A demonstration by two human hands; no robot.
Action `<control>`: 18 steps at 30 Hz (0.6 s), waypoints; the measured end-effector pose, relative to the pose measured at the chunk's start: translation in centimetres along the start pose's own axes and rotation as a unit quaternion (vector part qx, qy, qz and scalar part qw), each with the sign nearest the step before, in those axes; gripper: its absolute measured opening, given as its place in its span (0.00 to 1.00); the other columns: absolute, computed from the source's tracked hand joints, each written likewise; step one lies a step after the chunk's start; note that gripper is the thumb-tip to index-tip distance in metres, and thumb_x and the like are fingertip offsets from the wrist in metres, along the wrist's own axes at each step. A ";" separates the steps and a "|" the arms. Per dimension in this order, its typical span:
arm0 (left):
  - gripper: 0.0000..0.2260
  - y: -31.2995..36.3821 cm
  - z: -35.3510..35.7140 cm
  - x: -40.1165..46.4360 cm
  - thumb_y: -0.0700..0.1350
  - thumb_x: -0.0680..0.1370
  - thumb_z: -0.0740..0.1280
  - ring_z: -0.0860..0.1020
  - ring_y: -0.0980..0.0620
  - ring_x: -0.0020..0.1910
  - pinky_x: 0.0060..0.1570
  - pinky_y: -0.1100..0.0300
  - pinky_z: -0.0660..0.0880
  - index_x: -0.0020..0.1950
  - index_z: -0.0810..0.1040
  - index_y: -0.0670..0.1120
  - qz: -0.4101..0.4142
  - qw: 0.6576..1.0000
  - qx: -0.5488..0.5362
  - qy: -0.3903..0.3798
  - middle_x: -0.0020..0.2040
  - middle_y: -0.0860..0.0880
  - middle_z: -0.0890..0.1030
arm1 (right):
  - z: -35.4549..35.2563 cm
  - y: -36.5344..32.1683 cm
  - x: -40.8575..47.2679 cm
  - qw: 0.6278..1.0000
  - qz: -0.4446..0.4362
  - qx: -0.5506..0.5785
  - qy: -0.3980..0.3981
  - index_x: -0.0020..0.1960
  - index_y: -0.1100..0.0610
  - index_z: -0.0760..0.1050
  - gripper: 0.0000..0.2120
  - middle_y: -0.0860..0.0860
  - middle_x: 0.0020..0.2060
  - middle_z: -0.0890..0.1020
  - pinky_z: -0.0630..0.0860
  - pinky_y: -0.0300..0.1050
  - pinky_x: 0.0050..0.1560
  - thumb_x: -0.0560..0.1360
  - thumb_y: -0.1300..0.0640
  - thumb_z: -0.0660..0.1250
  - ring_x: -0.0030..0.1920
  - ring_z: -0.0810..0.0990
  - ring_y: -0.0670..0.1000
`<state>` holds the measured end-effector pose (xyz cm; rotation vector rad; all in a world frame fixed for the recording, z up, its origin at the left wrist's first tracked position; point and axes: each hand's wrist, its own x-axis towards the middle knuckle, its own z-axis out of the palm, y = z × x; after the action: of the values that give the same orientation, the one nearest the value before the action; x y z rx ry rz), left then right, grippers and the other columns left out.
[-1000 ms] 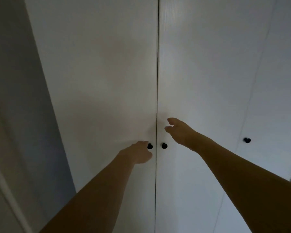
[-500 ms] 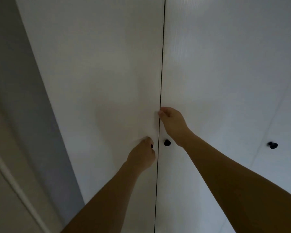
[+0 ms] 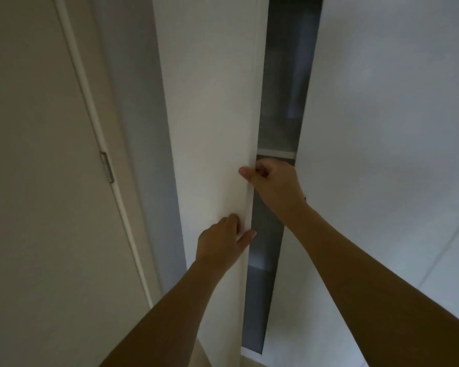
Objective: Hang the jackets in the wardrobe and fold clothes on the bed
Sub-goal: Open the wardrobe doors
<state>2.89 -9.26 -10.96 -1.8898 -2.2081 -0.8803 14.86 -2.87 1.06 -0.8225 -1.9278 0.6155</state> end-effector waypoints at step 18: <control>0.11 -20.5 -15.4 -10.0 0.54 0.78 0.57 0.73 0.49 0.40 0.42 0.56 0.65 0.44 0.67 0.47 -0.132 0.981 0.135 0.035 0.41 0.49 0.74 | 22.5 -16.6 -2.1 0.990 -0.076 -0.044 -0.107 0.67 0.59 0.71 0.28 0.54 0.62 0.78 0.72 0.45 0.59 0.76 0.40 0.64 0.61 0.77 0.53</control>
<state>-18.35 -26.70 -9.91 -1.4510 -2.4271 -0.6255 -9.30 -17.22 1.36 -0.6789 -2.2033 0.5473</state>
